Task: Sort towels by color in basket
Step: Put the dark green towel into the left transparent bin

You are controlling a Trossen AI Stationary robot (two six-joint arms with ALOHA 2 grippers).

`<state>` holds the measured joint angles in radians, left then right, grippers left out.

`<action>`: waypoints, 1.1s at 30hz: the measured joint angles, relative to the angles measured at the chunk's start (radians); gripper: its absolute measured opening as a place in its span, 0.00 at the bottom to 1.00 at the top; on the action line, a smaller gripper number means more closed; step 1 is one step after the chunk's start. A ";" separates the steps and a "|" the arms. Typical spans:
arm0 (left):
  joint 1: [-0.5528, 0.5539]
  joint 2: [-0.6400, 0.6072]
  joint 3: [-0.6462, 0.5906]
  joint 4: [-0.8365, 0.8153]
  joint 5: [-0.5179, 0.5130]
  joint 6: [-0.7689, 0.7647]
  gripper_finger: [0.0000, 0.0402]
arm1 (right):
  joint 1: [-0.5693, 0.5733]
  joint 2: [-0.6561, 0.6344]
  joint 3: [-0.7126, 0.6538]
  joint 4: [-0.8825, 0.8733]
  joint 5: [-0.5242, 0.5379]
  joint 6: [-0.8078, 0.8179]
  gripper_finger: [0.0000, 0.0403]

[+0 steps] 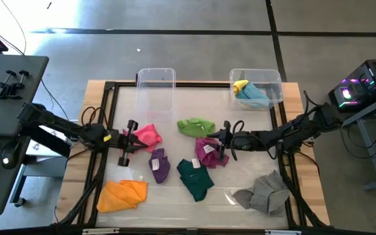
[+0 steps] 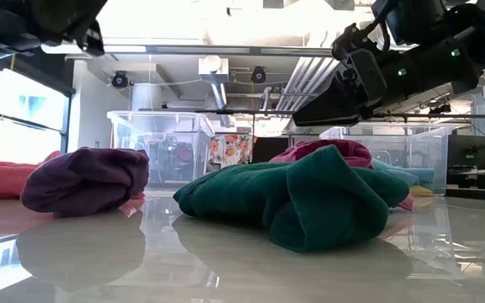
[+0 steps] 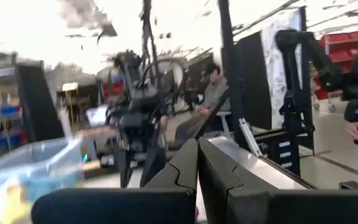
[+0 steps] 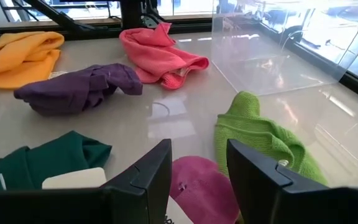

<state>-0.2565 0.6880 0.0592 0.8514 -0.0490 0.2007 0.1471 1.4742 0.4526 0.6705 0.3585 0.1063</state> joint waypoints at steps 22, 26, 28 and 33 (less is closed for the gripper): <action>0.101 0.725 0.626 -0.610 0.017 0.011 0.35 | 0.000 -0.002 0.000 0.009 0.008 0.016 0.36; 0.101 0.834 0.692 -0.624 0.165 0.026 0.44 | 0.000 -0.002 0.000 0.006 0.008 0.026 0.36; 0.100 0.883 0.722 -0.627 0.234 0.020 0.49 | 0.000 -0.002 0.000 0.006 0.008 0.026 0.36; 0.121 1.011 0.774 -0.654 0.384 0.029 0.61 | -0.003 -0.002 0.000 0.004 0.009 0.026 0.36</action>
<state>-0.1356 1.6985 0.8335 0.1976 0.3353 0.2299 0.1440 1.4723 0.4530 0.6743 0.3672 0.1322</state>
